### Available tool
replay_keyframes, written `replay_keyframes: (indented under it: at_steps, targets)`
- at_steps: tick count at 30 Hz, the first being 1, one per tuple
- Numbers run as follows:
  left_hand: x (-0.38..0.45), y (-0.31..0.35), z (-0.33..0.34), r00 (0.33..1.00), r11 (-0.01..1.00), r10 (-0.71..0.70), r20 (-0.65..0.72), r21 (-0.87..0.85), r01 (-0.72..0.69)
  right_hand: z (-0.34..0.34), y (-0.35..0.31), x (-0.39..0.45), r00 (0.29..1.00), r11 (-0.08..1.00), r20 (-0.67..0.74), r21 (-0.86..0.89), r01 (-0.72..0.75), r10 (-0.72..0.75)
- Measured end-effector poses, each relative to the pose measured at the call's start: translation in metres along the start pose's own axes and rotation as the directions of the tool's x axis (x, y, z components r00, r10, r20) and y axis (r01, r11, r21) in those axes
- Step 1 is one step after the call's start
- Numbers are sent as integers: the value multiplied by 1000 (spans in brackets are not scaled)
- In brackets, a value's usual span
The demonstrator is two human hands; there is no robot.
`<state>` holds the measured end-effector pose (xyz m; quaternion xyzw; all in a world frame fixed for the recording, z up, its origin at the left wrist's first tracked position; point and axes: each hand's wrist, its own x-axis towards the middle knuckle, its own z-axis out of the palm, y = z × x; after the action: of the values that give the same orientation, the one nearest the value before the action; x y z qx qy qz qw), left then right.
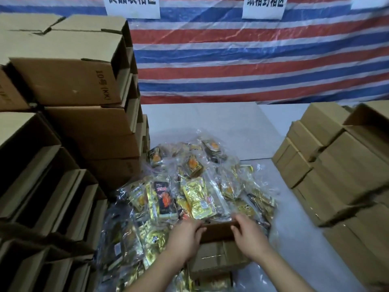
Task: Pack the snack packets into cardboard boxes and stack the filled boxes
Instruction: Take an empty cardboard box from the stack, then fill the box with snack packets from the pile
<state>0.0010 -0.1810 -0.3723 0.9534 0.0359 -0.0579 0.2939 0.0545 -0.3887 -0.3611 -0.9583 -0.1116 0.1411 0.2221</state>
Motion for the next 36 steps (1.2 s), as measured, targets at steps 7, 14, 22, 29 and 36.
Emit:
replay_keyframes:
  at_steps: [7,14,22,29,36]
  targets:
    - [1,-3,3,1000,1000,-20,-2,6,20,5,2,5,999,999,10,-17,33,-33]
    - [3,6,2,998,996,-58,12,61,58,8,12,9,998,990,25,134,54,-58]
    - [2,16,-3,988,985,-141,56,108,135,4,14,10,995,995,50,59,83,-86]
    - [70,29,-26,851,812,-522,-61,-341,473,-4,18,9,994,994,96,107,38,-48]
    - [125,31,-8,724,717,-680,118,-98,690,-11,12,4,995,997,101,82,15,-23]
